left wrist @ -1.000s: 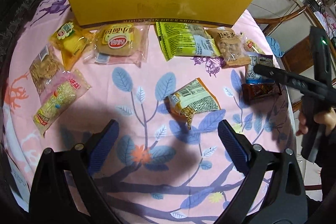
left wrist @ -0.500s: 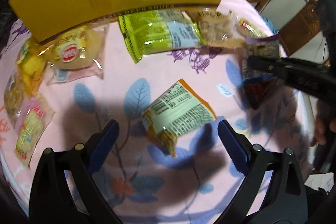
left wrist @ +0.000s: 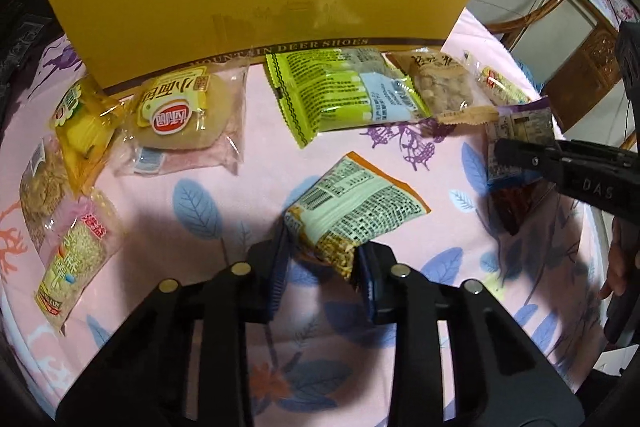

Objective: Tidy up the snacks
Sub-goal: 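Grasp the striped snack bag with the left tool while the right tool grasps the purple-labelled pack, then lower both packs into the yellow box and open both tools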

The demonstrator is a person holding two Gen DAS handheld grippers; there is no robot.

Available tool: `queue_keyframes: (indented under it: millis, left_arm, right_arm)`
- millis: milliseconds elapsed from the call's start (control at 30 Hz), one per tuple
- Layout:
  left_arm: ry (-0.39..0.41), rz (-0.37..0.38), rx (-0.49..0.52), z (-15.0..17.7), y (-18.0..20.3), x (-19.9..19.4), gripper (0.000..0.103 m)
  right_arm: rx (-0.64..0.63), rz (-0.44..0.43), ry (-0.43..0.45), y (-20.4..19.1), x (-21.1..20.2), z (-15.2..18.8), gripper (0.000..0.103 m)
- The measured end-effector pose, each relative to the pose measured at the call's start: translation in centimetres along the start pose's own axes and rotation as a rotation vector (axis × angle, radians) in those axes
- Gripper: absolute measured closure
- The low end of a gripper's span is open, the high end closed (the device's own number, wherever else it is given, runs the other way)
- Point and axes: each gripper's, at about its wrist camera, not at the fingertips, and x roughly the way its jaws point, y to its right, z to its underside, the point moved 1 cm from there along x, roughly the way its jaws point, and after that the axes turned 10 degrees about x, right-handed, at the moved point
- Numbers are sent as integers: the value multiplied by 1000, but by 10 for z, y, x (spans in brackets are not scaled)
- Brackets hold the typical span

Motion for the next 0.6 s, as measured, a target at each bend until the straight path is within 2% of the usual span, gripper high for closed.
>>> queue_keyframes:
  millis: [100, 267, 600]
  left_arm:
    - [30, 7, -11, 3, -5, -14, 73]
    - [74, 36, -43, 7, -10, -46, 73]
    - [81, 35, -72, 8, -13, -77, 74]
  right_arm:
    - [-24, 2, 23, -6, -8, 2, 86]
    - [-44, -17, 54, -12, -28, 5, 87]
    - [-82, -49, 86, -25, -62, 18, 87]
